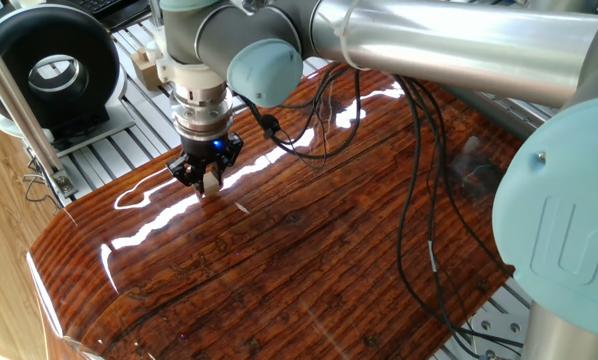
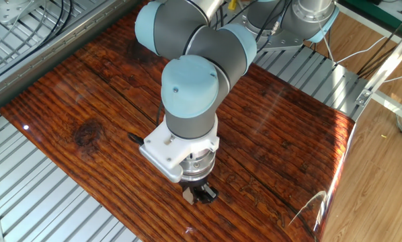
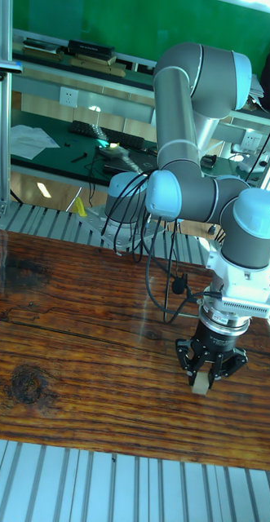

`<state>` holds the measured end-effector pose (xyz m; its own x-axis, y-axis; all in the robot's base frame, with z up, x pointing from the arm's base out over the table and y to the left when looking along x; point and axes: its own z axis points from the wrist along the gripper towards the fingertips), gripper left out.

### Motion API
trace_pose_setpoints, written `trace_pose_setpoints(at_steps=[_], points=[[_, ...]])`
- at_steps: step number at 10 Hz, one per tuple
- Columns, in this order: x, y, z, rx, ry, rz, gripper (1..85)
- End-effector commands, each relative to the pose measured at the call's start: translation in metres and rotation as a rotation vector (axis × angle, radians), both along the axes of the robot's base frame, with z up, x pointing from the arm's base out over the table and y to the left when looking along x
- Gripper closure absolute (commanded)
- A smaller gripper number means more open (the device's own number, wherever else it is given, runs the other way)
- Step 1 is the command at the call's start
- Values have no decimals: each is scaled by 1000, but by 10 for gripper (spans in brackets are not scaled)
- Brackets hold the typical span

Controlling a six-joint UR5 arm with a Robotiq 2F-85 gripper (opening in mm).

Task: Hold a small block with the gripper and sweep it from left to right on the table

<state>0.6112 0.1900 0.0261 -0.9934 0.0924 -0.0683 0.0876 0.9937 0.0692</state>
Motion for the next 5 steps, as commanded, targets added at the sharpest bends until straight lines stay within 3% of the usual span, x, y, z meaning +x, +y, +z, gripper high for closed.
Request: trace_pose_setpoints(at_steps=[1, 5], points=[[1, 3, 1, 16, -1, -12, 780], [0, 1, 1, 10, 3, -16, 797]])
